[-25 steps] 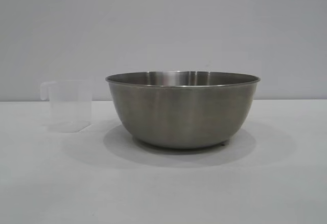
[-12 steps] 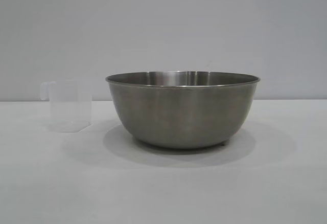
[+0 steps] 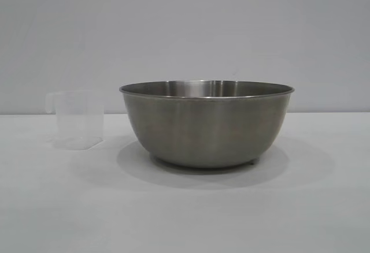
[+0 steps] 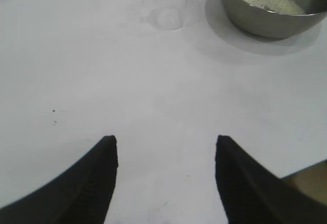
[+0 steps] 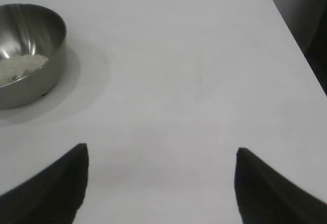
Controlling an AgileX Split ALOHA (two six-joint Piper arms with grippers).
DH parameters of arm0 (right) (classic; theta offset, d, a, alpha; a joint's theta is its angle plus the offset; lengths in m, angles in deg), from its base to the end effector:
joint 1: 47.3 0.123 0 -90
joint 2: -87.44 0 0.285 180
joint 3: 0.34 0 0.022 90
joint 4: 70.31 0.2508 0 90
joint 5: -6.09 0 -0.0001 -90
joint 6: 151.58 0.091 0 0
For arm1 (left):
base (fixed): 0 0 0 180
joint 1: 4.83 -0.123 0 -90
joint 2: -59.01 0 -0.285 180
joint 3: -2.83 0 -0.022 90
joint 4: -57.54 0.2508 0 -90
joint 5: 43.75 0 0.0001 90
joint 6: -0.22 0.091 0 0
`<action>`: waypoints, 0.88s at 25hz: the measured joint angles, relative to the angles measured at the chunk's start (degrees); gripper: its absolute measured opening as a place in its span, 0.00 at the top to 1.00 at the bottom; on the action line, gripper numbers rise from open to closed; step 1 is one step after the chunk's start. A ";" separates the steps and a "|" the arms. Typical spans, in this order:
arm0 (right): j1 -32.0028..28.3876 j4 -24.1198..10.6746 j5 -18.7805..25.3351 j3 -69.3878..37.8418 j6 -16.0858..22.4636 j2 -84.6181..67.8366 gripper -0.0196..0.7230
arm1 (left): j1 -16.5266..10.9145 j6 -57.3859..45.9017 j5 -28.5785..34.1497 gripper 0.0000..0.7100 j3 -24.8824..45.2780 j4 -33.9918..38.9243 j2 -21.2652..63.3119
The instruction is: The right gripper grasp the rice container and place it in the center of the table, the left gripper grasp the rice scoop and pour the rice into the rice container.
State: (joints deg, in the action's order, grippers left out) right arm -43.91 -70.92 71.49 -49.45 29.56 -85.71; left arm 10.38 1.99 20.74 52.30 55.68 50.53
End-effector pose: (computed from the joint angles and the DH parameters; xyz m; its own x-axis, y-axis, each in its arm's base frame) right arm -0.0097 -0.0015 0.2682 -0.5202 -0.0153 -0.8539 -0.0428 0.9990 0.0082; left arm -0.0048 -0.0015 0.2679 -0.5125 0.1569 -0.8442 0.2948 0.9556 -0.0014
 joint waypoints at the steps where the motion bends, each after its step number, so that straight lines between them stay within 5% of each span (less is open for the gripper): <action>1: 0.00 0.00 0.00 0.00 0.00 0.00 0.29 | 0.00 -0.08 -0.03 0.48 0.00 0.00 0.00; 15: 0.00 0.00 0.00 0.00 0.00 0.00 0.29 | 0.00 -0.08 -0.16 0.48 0.00 0.00 0.00; 22: 0.00 0.00 0.00 0.00 0.00 0.00 0.29 | -5.17 -0.08 -0.16 0.48 0.00 0.14 0.00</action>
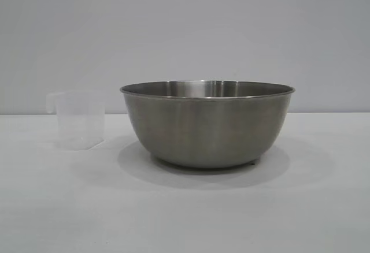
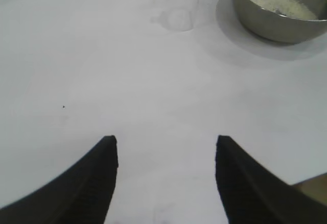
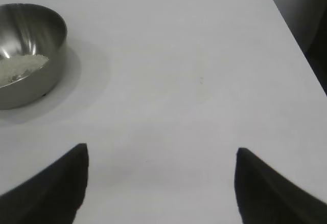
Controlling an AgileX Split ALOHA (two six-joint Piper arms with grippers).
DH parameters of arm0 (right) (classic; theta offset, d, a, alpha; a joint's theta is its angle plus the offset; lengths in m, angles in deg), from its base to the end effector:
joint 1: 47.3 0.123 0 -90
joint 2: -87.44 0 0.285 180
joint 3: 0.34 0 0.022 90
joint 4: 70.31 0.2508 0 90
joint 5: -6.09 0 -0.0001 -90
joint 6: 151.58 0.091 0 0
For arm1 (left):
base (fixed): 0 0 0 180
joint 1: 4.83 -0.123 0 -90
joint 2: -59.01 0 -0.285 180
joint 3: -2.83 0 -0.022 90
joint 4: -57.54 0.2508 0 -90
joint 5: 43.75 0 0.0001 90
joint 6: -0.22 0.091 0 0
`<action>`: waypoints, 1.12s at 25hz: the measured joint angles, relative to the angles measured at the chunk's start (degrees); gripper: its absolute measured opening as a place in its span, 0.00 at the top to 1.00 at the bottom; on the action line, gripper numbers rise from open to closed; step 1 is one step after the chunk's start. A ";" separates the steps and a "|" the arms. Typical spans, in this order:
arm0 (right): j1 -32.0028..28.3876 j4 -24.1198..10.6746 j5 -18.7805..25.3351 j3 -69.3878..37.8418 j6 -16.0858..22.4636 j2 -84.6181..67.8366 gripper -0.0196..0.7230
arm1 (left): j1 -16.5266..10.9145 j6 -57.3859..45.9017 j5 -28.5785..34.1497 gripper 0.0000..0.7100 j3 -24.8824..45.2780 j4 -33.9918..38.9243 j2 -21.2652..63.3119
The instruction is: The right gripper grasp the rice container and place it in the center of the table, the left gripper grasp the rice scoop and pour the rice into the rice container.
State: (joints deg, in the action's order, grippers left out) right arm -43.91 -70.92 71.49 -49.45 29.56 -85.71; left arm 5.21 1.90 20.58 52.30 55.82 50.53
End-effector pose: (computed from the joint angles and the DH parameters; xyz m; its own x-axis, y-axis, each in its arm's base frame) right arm -0.0097 -0.0015 0.2682 -0.5202 -0.0153 -0.8539 -0.0428 0.9990 0.0082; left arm -0.0045 -0.0017 0.2681 -0.5225 0.1091 -0.8457 0.2053 0.9787 -0.0006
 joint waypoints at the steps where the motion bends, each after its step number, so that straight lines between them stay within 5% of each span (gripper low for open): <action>1: 0.00 0.00 0.00 0.00 0.00 0.00 0.29 | -1.54 0.00 0.00 0.48 0.00 0.00 0.00; 6: 1.81 0.00 0.00 0.00 0.00 0.00 0.29 | -7.41 0.00 -0.12 0.48 0.00 0.00 1.39; 9: 2.46 0.00 0.00 -0.09 0.00 0.00 0.29 | -8.70 0.00 -0.13 0.48 0.00 0.17 1.65; 28: -0.68 0.00 0.00 -0.09 0.00 0.00 0.29 | -8.70 0.00 -0.13 0.48 0.00 0.27 1.73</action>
